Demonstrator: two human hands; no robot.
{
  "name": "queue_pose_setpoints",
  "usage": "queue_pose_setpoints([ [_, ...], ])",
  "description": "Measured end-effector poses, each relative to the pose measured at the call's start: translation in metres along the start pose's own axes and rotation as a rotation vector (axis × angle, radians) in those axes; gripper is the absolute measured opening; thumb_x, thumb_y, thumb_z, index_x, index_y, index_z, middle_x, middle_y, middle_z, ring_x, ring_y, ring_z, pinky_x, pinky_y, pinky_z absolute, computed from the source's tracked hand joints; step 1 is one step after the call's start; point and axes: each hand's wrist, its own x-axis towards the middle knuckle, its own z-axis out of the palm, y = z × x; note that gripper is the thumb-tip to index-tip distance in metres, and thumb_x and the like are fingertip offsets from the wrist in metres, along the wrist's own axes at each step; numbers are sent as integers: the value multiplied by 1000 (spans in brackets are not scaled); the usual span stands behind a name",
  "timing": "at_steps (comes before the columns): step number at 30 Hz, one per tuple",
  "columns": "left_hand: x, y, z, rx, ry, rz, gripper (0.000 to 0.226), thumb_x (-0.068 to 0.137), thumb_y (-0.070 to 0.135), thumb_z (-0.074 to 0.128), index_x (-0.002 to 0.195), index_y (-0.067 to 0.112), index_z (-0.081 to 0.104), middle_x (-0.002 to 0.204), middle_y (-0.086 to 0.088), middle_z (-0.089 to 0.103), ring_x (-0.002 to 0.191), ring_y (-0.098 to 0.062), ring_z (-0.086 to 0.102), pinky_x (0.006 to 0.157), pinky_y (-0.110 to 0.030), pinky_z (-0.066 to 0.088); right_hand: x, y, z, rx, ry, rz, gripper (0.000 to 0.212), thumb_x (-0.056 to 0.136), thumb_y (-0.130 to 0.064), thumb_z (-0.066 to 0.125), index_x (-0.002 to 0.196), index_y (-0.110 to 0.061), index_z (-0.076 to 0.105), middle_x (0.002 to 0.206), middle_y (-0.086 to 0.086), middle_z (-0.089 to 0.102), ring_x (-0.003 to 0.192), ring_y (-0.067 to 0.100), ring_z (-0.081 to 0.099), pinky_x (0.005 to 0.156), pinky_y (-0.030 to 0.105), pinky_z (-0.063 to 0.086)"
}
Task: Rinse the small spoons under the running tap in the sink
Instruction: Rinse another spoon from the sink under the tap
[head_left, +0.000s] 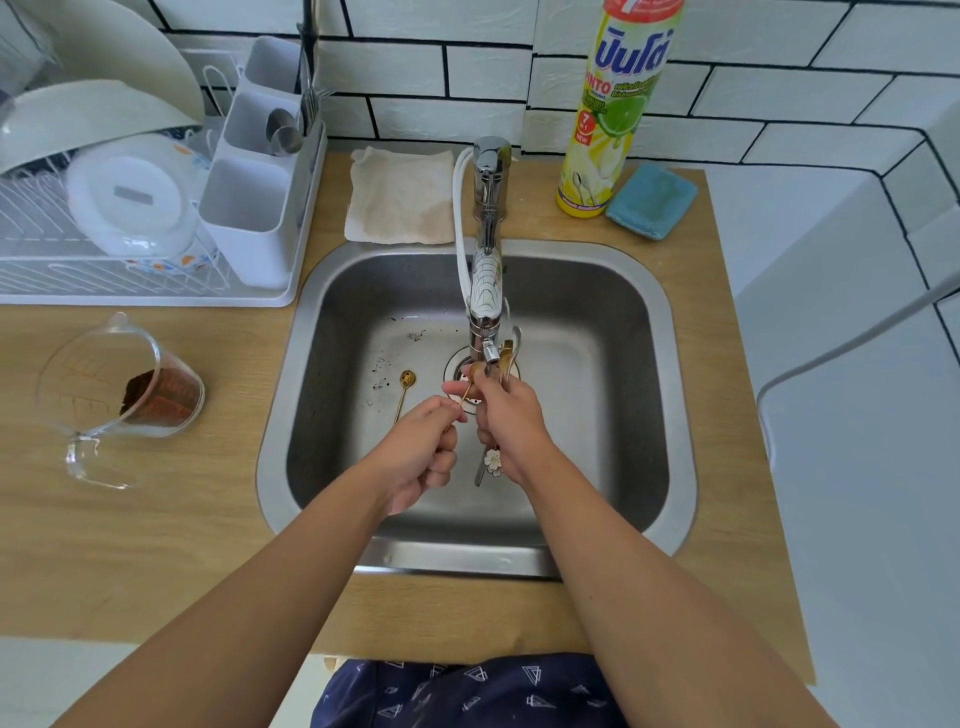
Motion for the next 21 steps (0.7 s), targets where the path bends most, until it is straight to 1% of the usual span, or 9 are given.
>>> queue_pose_setpoints([
  [3, -1, -1, -4, -31, -1, -57, 22, 99, 31, 47, 88, 18, 60, 56, 6, 25, 43, -11, 16, 36, -19, 18, 0, -3, -2, -62, 26, -23, 26, 101, -26, 60, 114, -6, 68, 82, -8, 80, 43, 8, 27, 40, 21, 27],
  [6, 1, 1, -6, -51, -27, -95, 37, 101, 42, 45, 80, 17, 63, 56, 5, 24, 43, -12, 17, 36, -20, 18, 1, -3, 1, 0, 103, -7, 25, 101, -35, 62, 103, -12, 72, 85, 0, 81, 43, 9, 27, 39, 21, 27],
  [8, 1, 3, -5, 61, 13, -83, 35, 101, 42, 47, 78, 18, 58, 55, 6, 27, 44, -12, 17, 38, -22, 16, 1, -2, 2, 60, 163, 11, 30, 101, -40, 62, 98, -13, 74, 75, -2, 79, 41, 8, 26, 38, 22, 25],
  [10, 2, 2, -3, 175, 87, -24, 33, 102, 40, 47, 78, 19, 55, 53, 6, 35, 47, -11, 23, 42, -23, 19, 0, -1, 1, 11, 204, 13, 29, 97, -43, 68, 97, -15, 76, 69, -8, 77, 39, 5, 31, 41, 21, 28],
  [13, 4, -6, -5, 300, 197, 85, 35, 103, 39, 48, 81, 15, 61, 61, 4, 56, 59, -13, 41, 55, -26, 33, -1, -2, -4, -37, 197, 22, 15, 90, -37, 78, 91, -22, 76, 79, -8, 80, 38, 0, 42, 45, 20, 33],
  [15, 4, -13, -8, 476, 276, 183, 32, 103, 40, 49, 85, 20, 66, 68, 7, 68, 63, -13, 54, 60, -26, 41, -1, -5, -5, -67, 166, 29, 12, 85, -33, 82, 88, -22, 77, 69, -13, 74, 44, 0, 44, 45, 20, 34],
  [16, 4, -15, -9, 584, 296, 236, 29, 103, 41, 49, 86, 25, 67, 71, 11, 71, 62, -10, 60, 58, -24, 45, -1, -6, -4, -86, 150, 29, 12, 83, -30, 83, 88, -21, 78, 67, -13, 71, 47, 0, 45, 48, 21, 34],
  [18, 4, -16, -9, 716, 294, 299, 24, 103, 41, 50, 86, 31, 65, 72, 20, 71, 57, -6, 65, 49, -22, 49, 0, -6, -2, -105, 139, 21, 9, 85, -28, 82, 87, -20, 80, 73, -10, 72, 48, -1, 47, 53, 23, 34],
  [21, 7, -17, -9, 798, 307, 346, 28, 103, 43, 48, 83, 31, 64, 66, 8, 68, 57, -9, 62, 53, -27, 50, 2, -5, 2, -66, 174, 28, 18, 98, -31, 68, 89, -17, 77, 79, -4, 79, 36, 0, 43, 45, 20, 31],
])
